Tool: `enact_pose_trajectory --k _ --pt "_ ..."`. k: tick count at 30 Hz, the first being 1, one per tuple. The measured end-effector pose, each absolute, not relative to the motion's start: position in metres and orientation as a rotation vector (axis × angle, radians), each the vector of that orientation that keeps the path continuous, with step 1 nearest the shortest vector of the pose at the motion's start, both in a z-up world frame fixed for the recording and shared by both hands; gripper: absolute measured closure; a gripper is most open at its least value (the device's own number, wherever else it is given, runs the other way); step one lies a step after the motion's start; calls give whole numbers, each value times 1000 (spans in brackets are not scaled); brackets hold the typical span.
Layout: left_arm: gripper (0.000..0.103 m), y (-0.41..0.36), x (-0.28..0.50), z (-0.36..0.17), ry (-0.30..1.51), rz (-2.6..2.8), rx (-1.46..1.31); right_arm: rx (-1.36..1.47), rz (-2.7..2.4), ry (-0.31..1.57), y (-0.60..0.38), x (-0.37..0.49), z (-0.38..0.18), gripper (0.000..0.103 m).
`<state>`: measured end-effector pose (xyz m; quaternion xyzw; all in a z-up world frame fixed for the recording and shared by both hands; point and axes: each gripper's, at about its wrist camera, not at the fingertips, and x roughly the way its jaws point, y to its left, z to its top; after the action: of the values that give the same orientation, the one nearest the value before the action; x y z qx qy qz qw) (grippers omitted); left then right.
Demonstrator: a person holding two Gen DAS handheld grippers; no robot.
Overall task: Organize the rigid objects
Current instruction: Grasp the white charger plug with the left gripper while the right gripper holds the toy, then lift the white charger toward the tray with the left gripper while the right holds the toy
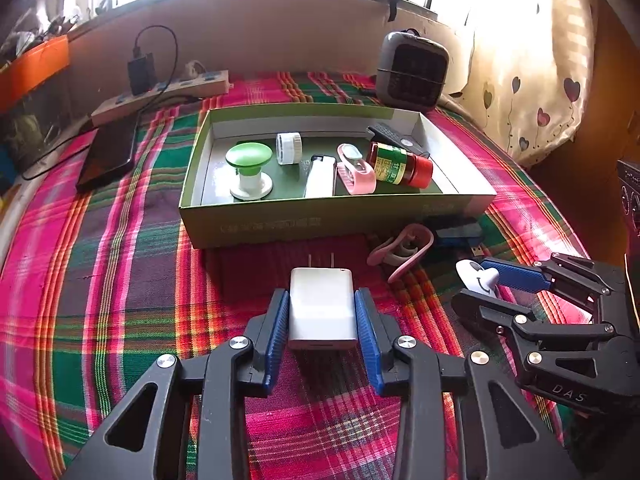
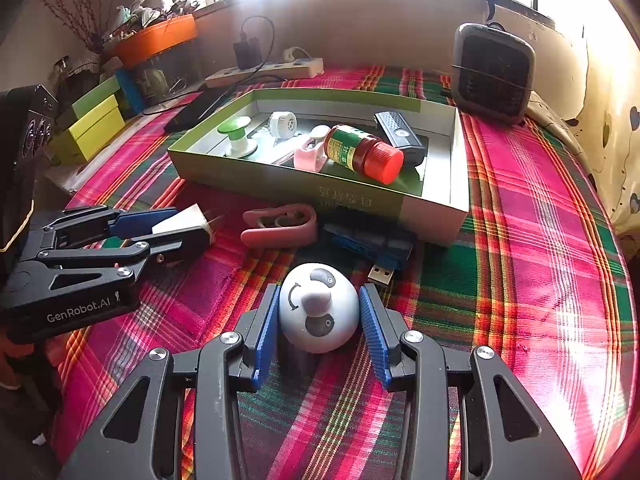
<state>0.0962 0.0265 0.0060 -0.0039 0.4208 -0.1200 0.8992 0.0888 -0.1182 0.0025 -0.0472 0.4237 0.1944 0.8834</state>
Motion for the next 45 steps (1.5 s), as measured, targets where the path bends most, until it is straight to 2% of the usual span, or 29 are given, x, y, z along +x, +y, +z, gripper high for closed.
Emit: enact_pose_trajectory --k 32,45 --pt "71 35 87 18 830 -252 -35 -89 393 845 -116 82 13 62" --pt "70 37 91 5 881 -264 -63 -88 397 853 -113 82 11 62"
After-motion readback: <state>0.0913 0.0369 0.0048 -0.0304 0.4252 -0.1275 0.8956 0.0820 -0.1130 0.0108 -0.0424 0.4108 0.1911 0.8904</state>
